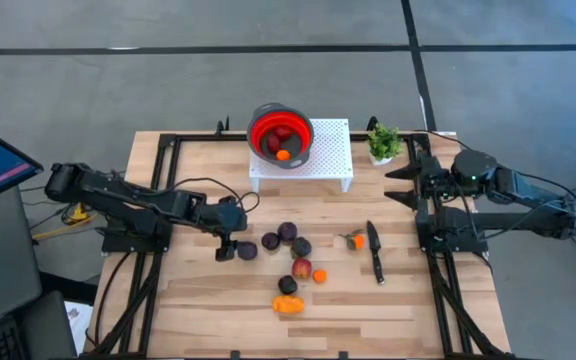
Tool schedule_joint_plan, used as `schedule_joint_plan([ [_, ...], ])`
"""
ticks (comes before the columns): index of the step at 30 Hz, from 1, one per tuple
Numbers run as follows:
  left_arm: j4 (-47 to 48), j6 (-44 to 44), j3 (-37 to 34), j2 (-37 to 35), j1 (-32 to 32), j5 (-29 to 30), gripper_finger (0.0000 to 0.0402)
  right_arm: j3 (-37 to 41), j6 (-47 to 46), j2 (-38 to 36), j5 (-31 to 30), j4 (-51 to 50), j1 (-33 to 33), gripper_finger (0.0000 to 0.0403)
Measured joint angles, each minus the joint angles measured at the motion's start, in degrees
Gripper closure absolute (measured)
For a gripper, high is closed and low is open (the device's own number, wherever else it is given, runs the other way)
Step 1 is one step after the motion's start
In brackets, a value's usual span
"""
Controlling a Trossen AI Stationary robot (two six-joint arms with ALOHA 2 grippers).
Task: Pick & Place Fruit
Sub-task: Put the plum into the strainer bowl on the shelf
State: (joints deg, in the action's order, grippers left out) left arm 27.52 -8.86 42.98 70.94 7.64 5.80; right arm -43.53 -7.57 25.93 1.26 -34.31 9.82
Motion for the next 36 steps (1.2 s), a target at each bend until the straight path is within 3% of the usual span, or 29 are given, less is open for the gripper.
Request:
schedule_joint_plan([
  [12,-5.04,4.02,-0.13,11.80,2.69,-5.20,0.0128,0.00,0.00,-0.11,0.00,0.05,0.00,0.0143],
  [36,-12.50,7.10,0.06,19.30,2.87,-5.26,0.0128,0.00,0.00,-0.09,0.00,0.03,0.00,0.0143],
])
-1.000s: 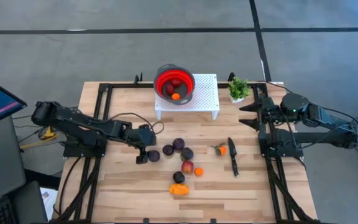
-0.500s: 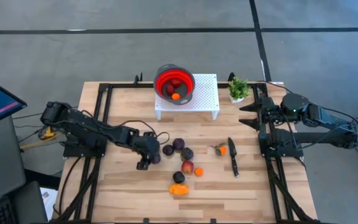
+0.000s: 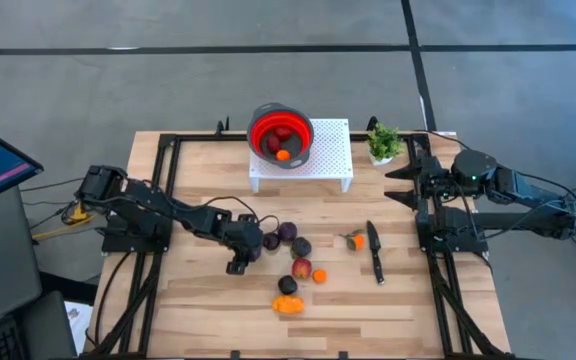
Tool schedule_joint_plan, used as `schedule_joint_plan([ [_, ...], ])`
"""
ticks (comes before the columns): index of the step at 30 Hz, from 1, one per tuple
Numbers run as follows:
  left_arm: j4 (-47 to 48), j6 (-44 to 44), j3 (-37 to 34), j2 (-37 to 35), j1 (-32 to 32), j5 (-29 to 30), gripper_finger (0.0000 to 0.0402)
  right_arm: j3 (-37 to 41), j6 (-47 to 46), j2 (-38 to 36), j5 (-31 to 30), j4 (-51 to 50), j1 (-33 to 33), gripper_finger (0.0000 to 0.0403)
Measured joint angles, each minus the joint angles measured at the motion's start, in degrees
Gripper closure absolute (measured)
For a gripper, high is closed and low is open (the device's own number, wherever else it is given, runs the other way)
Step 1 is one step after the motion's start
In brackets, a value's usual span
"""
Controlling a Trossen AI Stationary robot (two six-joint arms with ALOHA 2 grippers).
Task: Pick & Place Fruit
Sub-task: Put the plum into the strainer bowl on the shelf
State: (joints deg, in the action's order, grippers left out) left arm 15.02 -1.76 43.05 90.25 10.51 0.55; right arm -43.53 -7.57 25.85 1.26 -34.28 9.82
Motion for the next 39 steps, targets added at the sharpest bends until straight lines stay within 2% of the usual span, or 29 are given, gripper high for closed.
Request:
schedule_joint_plan([
  [33,-3.10,-0.20,-0.31,0.25,-0.16,-0.20,0.0128,0.00,0.00,0.00,0.00,0.00,0.00,0.0143],
  [39,-3.27,-0.17,-0.31,-0.11,-0.18,-3.93,0.0094,0.00,0.00,0.00,0.00,0.00,0.00,0.0143],
])
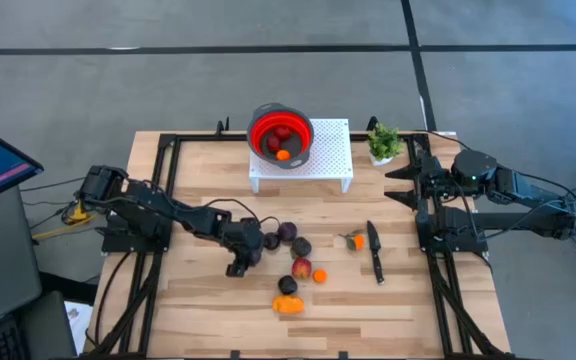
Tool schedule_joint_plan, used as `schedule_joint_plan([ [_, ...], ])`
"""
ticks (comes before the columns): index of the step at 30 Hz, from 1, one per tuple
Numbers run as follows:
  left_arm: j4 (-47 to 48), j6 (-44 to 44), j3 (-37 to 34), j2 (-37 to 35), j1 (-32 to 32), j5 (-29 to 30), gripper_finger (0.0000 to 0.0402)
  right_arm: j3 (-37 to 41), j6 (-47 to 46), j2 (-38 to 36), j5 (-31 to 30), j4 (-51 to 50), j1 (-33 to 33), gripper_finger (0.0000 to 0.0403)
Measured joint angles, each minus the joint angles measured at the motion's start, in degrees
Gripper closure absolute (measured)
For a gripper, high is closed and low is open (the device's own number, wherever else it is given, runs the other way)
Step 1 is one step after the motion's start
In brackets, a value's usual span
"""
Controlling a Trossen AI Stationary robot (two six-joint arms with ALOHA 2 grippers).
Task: Pick & Place Fruit
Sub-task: Put the plum into the strainer bowl on the shelf
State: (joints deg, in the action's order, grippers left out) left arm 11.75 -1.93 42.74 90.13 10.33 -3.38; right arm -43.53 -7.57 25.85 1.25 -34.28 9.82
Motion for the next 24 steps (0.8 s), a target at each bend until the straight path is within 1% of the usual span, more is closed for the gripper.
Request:
schedule_joint_plan([
  [5,0.15,0.00,0.04,-1.95,0.00,0.16,0.0046,0.00,0.00,0.02,-0.01,0.00,0.00,0.0143],
  [10,0.02,0.00,0.04,-5.34,0.00,0.20,0.0021,0.00,0.00,0.00,0.00,0.02,0.00,0.0143],
  [18,-0.09,-0.30,0.09,-10.98,0.00,0.35,0.0009,0.00,0.00,0.00,0.00,0.01,0.00,0.0143],
  [24,-0.22,-3.23,0.11,-11.04,0.22,0.34,0.0009,0.00,0.00,0.01,-0.02,0.00,0.00,0.0143],
])
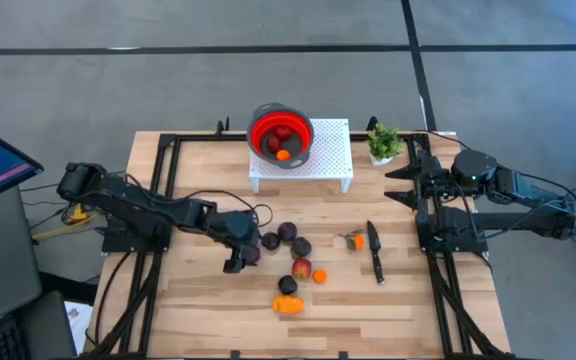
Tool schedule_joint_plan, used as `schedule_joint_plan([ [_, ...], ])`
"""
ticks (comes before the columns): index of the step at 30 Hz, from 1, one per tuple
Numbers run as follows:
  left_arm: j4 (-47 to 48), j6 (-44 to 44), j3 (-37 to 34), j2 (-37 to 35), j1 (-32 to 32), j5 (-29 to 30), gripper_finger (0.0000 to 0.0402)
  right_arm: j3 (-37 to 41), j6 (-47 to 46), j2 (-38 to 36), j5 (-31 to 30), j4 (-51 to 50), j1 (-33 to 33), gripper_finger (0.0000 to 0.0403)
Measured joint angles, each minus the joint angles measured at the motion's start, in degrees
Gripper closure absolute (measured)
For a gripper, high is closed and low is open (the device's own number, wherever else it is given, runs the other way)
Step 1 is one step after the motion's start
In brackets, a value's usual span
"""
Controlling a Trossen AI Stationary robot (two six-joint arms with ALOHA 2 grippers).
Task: Pick & Place Fruit
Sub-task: Put the plum into the strainer bowl on the shelf
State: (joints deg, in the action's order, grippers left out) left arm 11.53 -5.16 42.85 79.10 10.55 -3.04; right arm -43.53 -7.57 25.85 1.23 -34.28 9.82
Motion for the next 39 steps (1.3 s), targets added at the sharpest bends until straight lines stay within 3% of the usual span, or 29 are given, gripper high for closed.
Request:
schedule_joint_plan([
  [13,-0.52,2.26,-5.99,3.07,0.00,0.23,0.0009,0.00,0.00,0.00,0.01,0.00,0.00,0.0143],
  [21,-3.98,2.83,-8.75,3.07,-0.02,6.71,0.0009,0.02,0.00,0.00,0.00,0.00,0.00,0.0143],
  [28,-13.19,2.82,-11.96,3.07,0.00,6.74,0.0009,0.02,0.00,0.01,0.02,0.00,0.00,0.0143],
  [39,-13.54,1.70,-16.41,3.05,0.00,7.84,0.0009,0.02,0.00,-0.01,0.00,0.02,0.00,0.0143],
])
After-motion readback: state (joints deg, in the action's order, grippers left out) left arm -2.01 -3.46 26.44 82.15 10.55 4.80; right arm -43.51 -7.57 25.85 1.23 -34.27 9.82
